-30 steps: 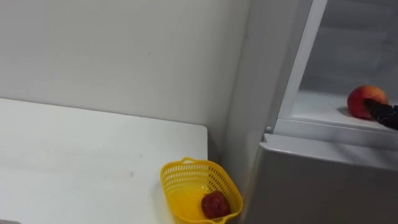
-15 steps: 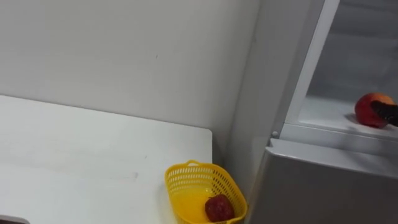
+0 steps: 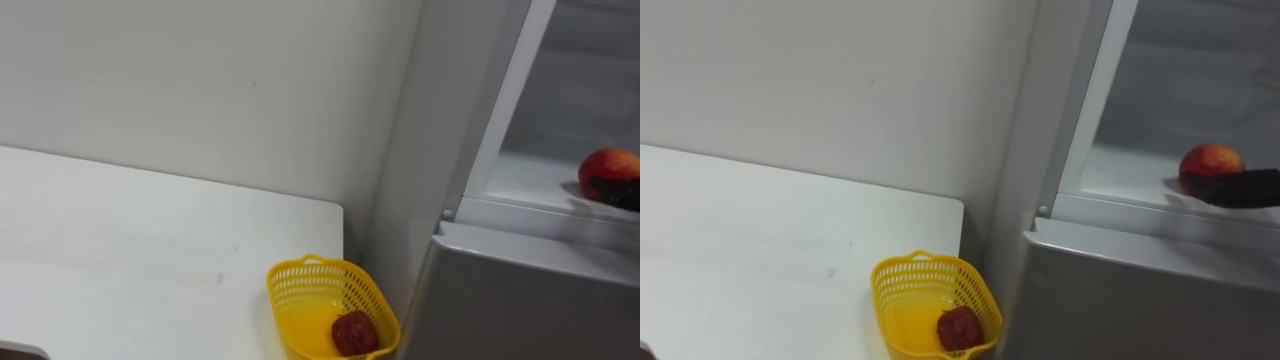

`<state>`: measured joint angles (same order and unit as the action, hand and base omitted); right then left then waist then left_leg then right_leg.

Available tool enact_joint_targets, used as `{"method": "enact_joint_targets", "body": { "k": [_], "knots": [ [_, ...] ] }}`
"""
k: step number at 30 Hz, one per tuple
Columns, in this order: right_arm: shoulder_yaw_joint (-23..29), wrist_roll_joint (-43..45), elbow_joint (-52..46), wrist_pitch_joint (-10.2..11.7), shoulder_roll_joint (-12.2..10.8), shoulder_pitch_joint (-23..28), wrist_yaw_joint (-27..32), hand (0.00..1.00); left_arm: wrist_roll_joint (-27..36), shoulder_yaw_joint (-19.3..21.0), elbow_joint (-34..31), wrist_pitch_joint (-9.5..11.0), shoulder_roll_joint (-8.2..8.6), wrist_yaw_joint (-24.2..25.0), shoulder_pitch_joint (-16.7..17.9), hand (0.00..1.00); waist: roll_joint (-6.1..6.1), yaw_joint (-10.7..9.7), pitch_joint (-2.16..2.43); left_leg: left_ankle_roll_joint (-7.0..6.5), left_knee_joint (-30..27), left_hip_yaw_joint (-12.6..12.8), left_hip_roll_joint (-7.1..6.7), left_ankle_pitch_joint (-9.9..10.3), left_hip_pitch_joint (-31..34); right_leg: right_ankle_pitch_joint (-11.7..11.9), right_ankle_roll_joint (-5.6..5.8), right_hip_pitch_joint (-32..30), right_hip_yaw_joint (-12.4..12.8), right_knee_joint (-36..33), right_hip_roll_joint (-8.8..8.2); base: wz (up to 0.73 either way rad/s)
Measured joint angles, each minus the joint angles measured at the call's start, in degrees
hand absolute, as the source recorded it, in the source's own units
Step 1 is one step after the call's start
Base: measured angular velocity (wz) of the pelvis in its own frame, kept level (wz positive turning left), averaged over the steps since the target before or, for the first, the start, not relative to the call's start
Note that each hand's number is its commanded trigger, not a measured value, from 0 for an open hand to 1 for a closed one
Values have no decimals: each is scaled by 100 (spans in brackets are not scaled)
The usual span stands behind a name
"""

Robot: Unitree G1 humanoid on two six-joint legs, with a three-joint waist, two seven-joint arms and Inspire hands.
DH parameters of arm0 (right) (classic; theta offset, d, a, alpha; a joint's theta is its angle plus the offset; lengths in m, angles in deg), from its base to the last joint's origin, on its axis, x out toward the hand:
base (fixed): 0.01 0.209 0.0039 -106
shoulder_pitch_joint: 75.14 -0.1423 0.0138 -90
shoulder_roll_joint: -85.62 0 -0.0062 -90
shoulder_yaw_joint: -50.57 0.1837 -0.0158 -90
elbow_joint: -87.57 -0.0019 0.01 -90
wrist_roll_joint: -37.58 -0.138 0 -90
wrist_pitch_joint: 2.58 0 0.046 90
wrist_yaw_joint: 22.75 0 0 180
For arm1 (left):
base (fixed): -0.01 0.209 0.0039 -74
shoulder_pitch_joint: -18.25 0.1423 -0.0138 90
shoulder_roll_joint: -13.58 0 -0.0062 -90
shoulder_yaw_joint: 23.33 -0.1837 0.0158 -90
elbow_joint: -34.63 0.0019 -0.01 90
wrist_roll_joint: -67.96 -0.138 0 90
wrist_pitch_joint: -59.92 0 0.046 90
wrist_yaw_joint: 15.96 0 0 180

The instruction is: Retrieve from the upper fridge

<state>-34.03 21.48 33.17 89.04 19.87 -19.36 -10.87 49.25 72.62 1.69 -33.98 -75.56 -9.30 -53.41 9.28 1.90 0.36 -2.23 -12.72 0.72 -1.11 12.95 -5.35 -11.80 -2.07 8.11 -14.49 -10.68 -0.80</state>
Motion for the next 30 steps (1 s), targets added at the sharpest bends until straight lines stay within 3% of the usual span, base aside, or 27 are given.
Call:
{"method": "enact_joint_targets", "body": {
  "k": [11, 19, 23, 30],
  "knots": [
    [-198, -329, 233, -175, 2, -118, -61, 0, -2, 1, -42, -125, 0, -30, 43, 0, -91, 18, 30, 4, 1, -89, -7, -2, 70, 1, -1, -33, -57, -21, -3, 3],
    [-199, -408, 375, -180, 2, -118, -94, 0, -1, 3, -197, -211, 0, -30, 140, 0, -99, 36, 34, 6, -10, -92, -12, -5, 63, 1, -2, -24, -57, -35, -7, 0],
    [-315, -426, 537, -177, 59, -120, -166, 0, 3, -40, -195, -225, -3, -17, 205, 0, -103, 63, 15, 6, -8, -108, -14, -5, 6, 1, -1, 36, -122, -34, -15, 1],
    [-669, -619, 792, -171, 325, -125, -418, 0, 5, -53, -200, -221, -60, 54, 194, 0, 1, 136, -27, 8, -79, -147, -27, -4, 9, 1, -1, 98, -133, 6, -16, 3]
  ]
}}
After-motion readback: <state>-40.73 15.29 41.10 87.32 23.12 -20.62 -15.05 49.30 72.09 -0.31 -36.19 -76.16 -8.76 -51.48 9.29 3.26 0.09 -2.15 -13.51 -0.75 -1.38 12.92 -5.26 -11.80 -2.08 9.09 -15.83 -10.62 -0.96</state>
